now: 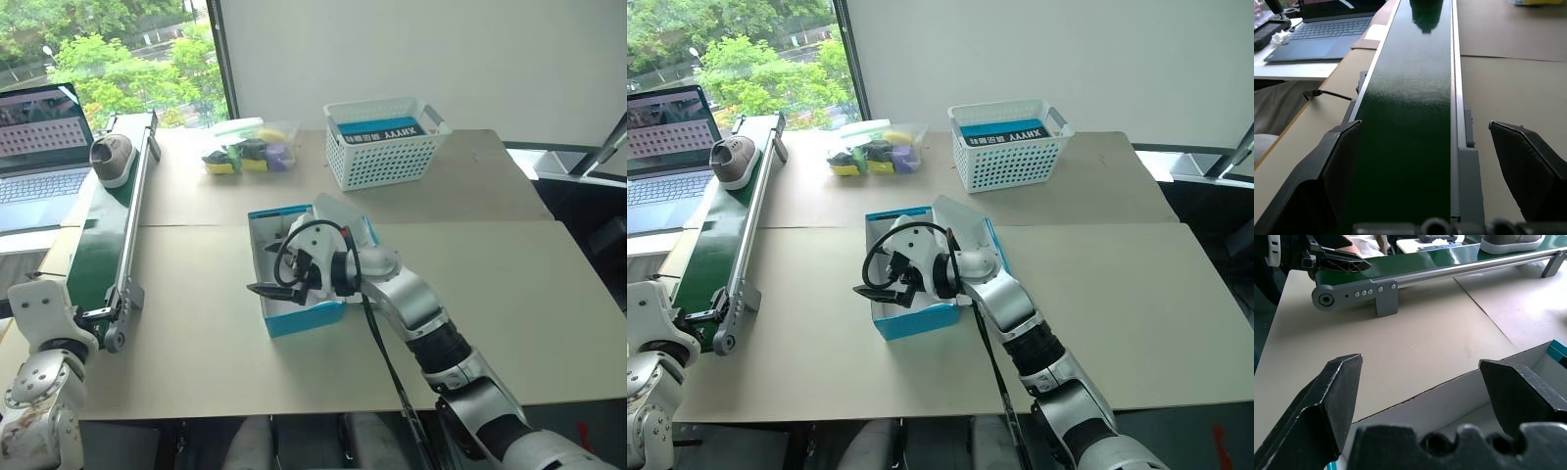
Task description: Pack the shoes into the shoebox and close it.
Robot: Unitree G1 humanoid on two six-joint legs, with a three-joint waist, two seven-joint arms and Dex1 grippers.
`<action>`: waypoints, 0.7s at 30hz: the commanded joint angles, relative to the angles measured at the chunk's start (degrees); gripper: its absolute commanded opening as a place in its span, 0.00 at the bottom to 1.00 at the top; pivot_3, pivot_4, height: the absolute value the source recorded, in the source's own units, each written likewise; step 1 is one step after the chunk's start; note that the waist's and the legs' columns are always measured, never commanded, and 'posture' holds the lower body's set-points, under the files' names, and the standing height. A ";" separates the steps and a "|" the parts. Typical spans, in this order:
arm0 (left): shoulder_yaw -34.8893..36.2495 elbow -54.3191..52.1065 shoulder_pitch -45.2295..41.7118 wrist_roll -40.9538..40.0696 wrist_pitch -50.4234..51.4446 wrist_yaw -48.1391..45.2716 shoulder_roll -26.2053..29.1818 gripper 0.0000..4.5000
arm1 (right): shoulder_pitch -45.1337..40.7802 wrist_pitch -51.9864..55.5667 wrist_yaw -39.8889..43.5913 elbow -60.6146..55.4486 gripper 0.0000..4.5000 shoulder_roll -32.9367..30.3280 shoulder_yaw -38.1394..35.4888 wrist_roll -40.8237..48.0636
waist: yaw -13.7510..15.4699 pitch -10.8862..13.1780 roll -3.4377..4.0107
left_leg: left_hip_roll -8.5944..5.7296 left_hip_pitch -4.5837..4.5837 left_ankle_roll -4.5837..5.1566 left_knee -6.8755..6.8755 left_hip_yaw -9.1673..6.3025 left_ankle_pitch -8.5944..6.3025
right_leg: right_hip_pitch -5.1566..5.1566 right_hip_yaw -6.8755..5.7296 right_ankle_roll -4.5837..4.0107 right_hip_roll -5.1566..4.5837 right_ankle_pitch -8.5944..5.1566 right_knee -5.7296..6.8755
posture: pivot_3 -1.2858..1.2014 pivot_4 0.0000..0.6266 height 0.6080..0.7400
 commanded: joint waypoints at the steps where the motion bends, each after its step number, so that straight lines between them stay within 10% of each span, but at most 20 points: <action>1: 2.08 -1.01 -0.60 -1.50 1.12 0.18 0.28 0.99 | -0.21 0.01 -0.47 -0.81 1.00 0.24 0.06 -0.52 | 0.01 0.00 0.00 | 0.00 0.00 0.00 0.00 0.00 0.00 | 0.00 0.00 0.00 0.00 0.00 0.00 | 0.52 0.24 0.96; 21: 4.12 1.57 -2.43 -1.21 8.05 0.31 5.61 0.99 | 0.17 0.81 -1.35 -1.26 1.00 0.29 0.13 -0.78 | -0.03 0.00 -0.01 | 0.00 0.01 0.00 -0.02 0.00 0.00 | -0.02 0.00 0.00 0.00 0.00 0.01 | 0.52 0.24 0.96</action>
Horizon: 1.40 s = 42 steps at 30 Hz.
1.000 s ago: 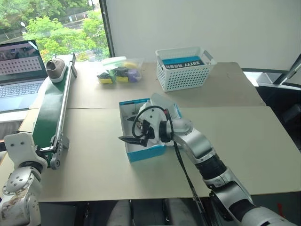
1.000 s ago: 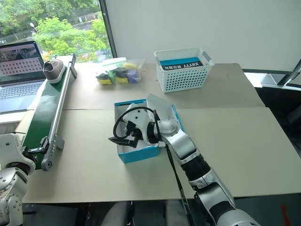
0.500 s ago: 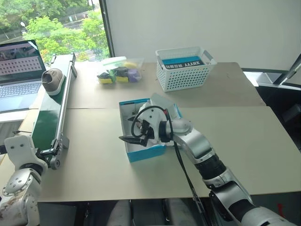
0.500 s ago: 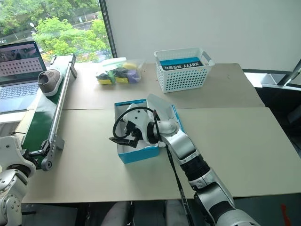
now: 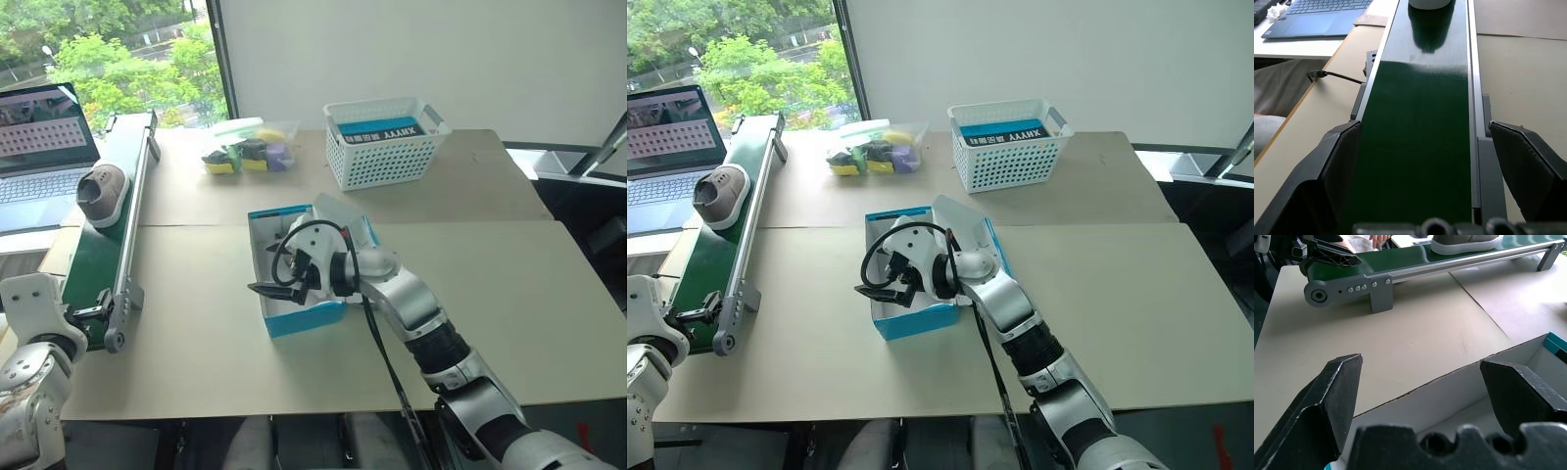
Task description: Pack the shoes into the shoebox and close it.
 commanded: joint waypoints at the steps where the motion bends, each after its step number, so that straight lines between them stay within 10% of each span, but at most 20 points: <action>1: 1.77 0.94 -0.06 1.00 -2.09 -0.10 0.59 0.99 | 0.14 0.13 -0.46 -1.69 1.00 0.19 -0.06 -0.30 | 0.01 0.00 0.00 | 0.00 0.00 0.00 -0.01 0.00 0.00 | 0.00 0.00 0.00 0.00 0.00 0.00 | 0.52 0.24 0.96; 35: -2.52 11.51 -6.23 -1.35 -8.64 -3.43 -4.99 0.99 | 0.22 1.24 -1.92 -1.92 1.00 1.64 -1.99 -0.11 | 0.49 -0.01 -0.01 | -0.05 0.01 -0.01 -0.02 0.00 0.00 | 0.01 -0.02 0.00 -0.07 0.00 0.01 | 0.52 0.24 0.96; 42: -2.21 10.15 -7.28 -2.39 -7.68 -2.31 -6.28 0.59 | -0.40 1.47 -2.52 -1.52 1.00 1.84 -2.82 0.22 | 1.56 -0.02 0.00 | -0.10 0.06 -0.02 0.03 -0.02 0.02 | 0.08 -0.07 0.03 -0.13 0.02 0.04 | 0.52 0.24 0.96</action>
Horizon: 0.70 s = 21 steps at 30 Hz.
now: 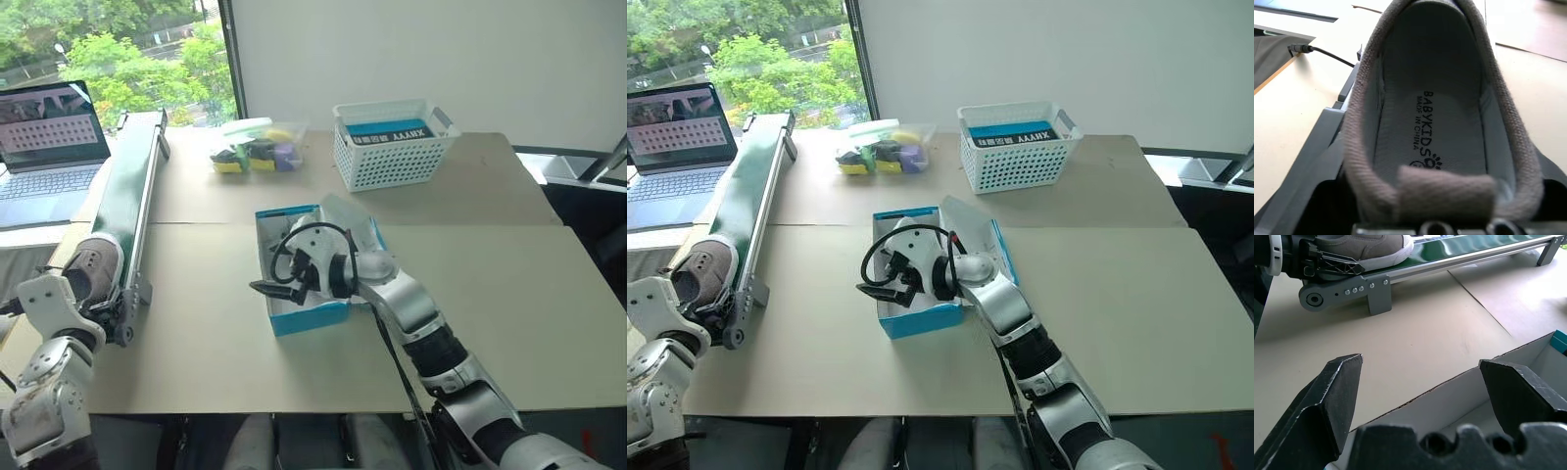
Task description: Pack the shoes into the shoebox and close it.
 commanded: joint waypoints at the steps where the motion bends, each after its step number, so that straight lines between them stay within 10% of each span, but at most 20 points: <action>1: -1.02 -1.16 -0.97 -1.83 1.43 0.36 -0.70 0.58 | -1.64 0.25 -0.34 -1.39 1.00 0.41 -1.92 1.13 | 0.26 0.00 0.01 | 0.00 0.01 0.00 0.00 0.00 0.00 | 0.01 0.00 0.00 0.00 0.00 0.00 | 0.52 0.24 0.96; 14: -13.03 -18.70 -2.33 -0.44 -10.16 2.13 -9.11 0.57 | -3.85 8.99 -3.11 1.00 1.00 4.36 -7.71 6.04 | 0.12 -0.02 -0.08 | 0.02 -0.22 -0.04 0.03 0.00 0.01 | -0.08 -0.05 0.00 -0.01 0.02 -0.05 | 0.52 0.24 0.96; 21: -27.71 -25.10 0.18 -1.06 -8.44 -1.71 -10.99 0.57 | -15.23 38.58 -14.38 15.50 1.00 12.95 -34.39 25.91 | -0.58 -0.02 -0.07 | 0.05 -0.18 -0.02 0.02 0.03 0.02 | -0.07 -0.01 -0.02 0.02 0.03 -0.02 | 0.52 0.24 0.96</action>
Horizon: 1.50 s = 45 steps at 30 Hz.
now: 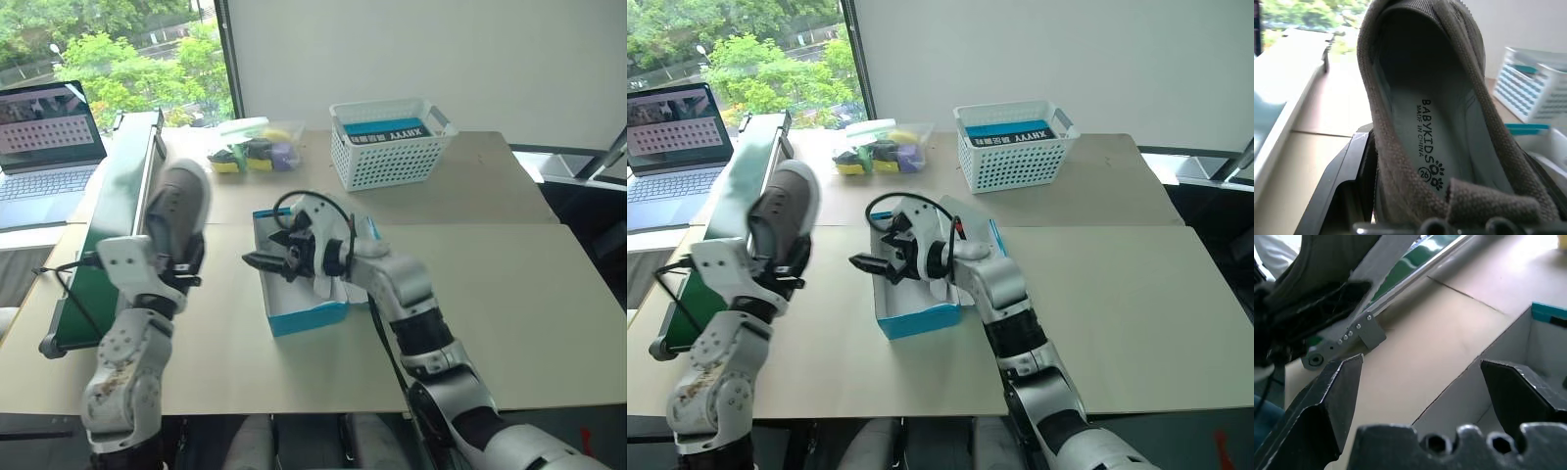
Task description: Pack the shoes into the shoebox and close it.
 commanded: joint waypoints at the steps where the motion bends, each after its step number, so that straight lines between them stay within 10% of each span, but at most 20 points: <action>1: -5.54 -4.62 -0.07 -0.47 0.46 -1.37 -0.07 0.57 | -6.94 12.25 -6.27 6.85 1.00 2.82 -16.42 12.22 | -0.03 0.00 0.00 | 0.00 -0.03 0.01 0.01 0.00 0.00 | -0.01 0.00 0.00 0.00 0.00 0.00 | 0.52 0.24 0.96; 16: -6.89 -3.43 -2.36 -1.14 1.02 -2.14 1.19 0.57 | -9.80 16.05 -15.23 6.27 1.00 5.23 -22.90 21.70 | -0.92 0.01 0.02 | 0.00 -0.12 0.03 -0.01 0.00 0.00 | -0.04 0.00 0.05 0.07 -0.03 -0.05 | 0.52 0.24 0.96; 30: -6.69 -3.11 -2.60 -1.09 1.02 -1.78 1.37 0.57 | -8.79 15.76 -18.63 4.23 0.08 6.00 -21.86 25.71 | -0.90 0.01 0.03 | 0.00 -0.13 0.03 -0.01 -0.01 0.00 | -0.04 0.00 0.06 0.09 -0.04 -0.06 | 0.52 0.24 0.96; 41: -8.53 -2.85 -1.80 0.65 1.47 -1.98 2.37 0.57 | -8.78 15.64 -19.77 3.91 0.05 6.99 -22.00 26.74 | -0.89 0.02 0.03 | 0.00 -0.13 0.03 -0.01 -0.01 0.00 | -0.04 0.01 0.06 0.09 -0.04 -0.06 | 0.52 0.24 0.96; 45: -10.12 -3.27 -0.88 2.03 1.75 -3.12 4.06 0.89 | -9.16 14.21 -21.59 4.34 0.05 7.69 -23.90 28.03 | -0.90 0.02 0.03 | 0.00 -0.13 0.03 -0.02 -0.02 0.00 | -0.04 0.01 0.06 0.09 -0.04 -0.07 | 0.52 0.24 0.96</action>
